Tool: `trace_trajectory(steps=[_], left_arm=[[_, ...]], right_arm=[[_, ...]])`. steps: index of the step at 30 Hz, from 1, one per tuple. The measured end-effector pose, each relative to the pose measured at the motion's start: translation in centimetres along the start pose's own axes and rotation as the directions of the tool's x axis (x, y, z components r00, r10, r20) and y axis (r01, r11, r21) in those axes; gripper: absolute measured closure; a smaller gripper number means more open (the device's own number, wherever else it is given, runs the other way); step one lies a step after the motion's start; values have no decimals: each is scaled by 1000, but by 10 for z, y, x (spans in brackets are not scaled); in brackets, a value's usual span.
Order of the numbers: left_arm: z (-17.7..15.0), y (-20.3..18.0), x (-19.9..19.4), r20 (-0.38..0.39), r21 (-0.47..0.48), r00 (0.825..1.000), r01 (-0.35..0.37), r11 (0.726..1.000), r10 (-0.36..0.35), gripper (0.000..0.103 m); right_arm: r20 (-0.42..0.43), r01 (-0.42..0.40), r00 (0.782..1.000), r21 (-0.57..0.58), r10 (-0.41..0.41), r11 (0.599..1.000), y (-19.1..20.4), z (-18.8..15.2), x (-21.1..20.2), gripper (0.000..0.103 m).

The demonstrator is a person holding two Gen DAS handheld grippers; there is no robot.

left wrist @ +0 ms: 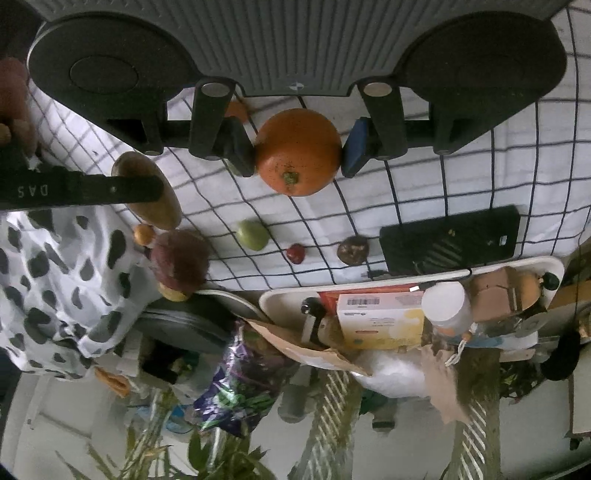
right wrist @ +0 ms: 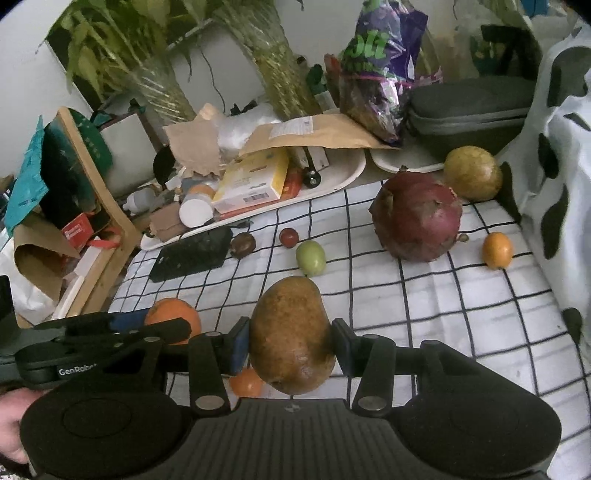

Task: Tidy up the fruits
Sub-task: 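Carry the orange in left tool onto the plate while right tool carries the potato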

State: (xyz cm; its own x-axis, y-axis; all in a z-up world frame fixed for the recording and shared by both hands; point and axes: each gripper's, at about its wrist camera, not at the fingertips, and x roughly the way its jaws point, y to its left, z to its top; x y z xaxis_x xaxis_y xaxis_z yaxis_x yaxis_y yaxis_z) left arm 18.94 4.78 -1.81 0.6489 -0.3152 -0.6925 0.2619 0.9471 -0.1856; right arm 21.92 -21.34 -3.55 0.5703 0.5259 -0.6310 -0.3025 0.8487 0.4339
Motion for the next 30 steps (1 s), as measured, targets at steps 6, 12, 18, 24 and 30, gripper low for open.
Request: trace_trajectory(steps=[6, 12, 18, 24, 30], left_arm=[[-15, -11, -18, 15, 5, 1000, 21, 1000, -21, 53], [-32, -26, -36, 29, 15, 998, 54, 998, -55, 53], [-50, -41, -48, 20, 25, 997, 72, 997, -73, 53], [-64, -58, -50, -32, 49, 997, 71, 996, -69, 53], [-74, -64, -34, -103, 103, 994, 36, 994, -25, 53]], right_arm=[[3, -11, 1000, -18, 11, 1000, 8, -19, -22, 55], [-4, -14, 1000, -35, 14, 999, 17, -40, -40, 55], [-16, -3, 1000, -59, 2, 998, 25, -63, -55, 55], [-44, 23, 999, -131, -29, 991, 39, -83, -59, 55], [-66, 106, 990, -255, -127, 961, 48, -97, -50, 54]])
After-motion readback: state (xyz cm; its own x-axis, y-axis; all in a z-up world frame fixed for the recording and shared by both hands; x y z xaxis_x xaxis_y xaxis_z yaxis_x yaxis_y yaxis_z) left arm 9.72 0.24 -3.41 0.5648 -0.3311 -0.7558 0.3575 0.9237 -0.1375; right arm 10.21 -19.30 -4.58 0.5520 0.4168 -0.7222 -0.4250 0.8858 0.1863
